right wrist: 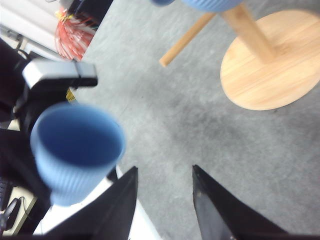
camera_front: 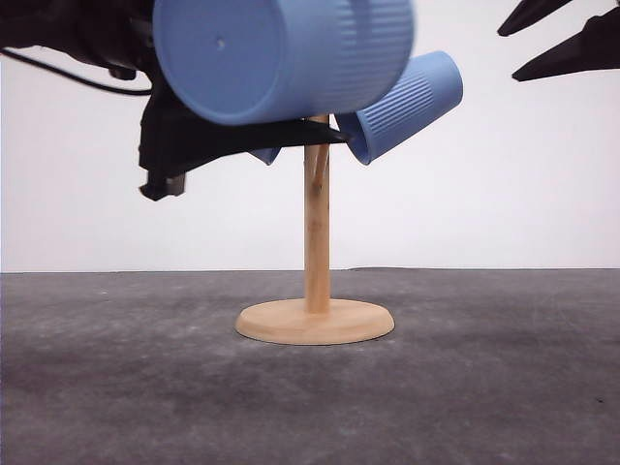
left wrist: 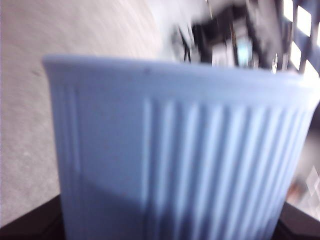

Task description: Place three cups

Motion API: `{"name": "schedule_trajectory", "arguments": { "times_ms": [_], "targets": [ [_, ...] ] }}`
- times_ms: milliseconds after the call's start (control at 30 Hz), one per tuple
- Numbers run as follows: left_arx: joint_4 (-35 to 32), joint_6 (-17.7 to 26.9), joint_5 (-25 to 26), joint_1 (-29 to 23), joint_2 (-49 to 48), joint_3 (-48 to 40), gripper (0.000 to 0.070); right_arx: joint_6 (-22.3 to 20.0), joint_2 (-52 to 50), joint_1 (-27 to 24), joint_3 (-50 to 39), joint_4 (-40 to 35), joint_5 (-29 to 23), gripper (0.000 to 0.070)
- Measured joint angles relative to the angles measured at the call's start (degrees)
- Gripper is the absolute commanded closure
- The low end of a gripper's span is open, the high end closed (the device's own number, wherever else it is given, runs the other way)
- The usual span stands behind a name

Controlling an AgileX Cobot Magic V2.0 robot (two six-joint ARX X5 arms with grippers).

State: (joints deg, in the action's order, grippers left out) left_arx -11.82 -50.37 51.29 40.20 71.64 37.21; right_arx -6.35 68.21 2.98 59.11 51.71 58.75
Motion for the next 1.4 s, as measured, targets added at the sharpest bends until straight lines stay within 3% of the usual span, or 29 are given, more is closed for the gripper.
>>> {"name": "schedule_trajectory", "arguments": {
  "times_ms": [200, 333, 567, 1033, 1400],
  "targets": [
    [-3.4, -15.0, -1.1, -4.0, 1.2, 0.0, 0.0282, -0.8, -0.1, 0.7, 0.0, -0.1, 0.1, 0.0482],
    [-5.6, -21.4, -1.5, -5.3, 3.5, 0.0, 0.0282, -0.9, -0.1, 0.8, 0.0, -0.2, 0.1, 0.0482],
    [-17.3, -29.9, -1.5, -5.9, 10.3, 0.8, 0.0282, -0.9, -0.1, 0.9, 0.0, -0.2, 0.2, 0.0482],
    [-27.5, -40.6, -7.7, -6.0, 21.8, 5.0, 0.0281, -0.9, -0.1, 0.9, 0.0, -0.2, 1.1, 0.0482],
    [-30.9, -41.8, -9.0, -7.2, 24.6, 5.0, 0.0269, -0.9, -0.1, 0.9, 0.0, -0.2, 1.1, 0.0482]
  ]
}}
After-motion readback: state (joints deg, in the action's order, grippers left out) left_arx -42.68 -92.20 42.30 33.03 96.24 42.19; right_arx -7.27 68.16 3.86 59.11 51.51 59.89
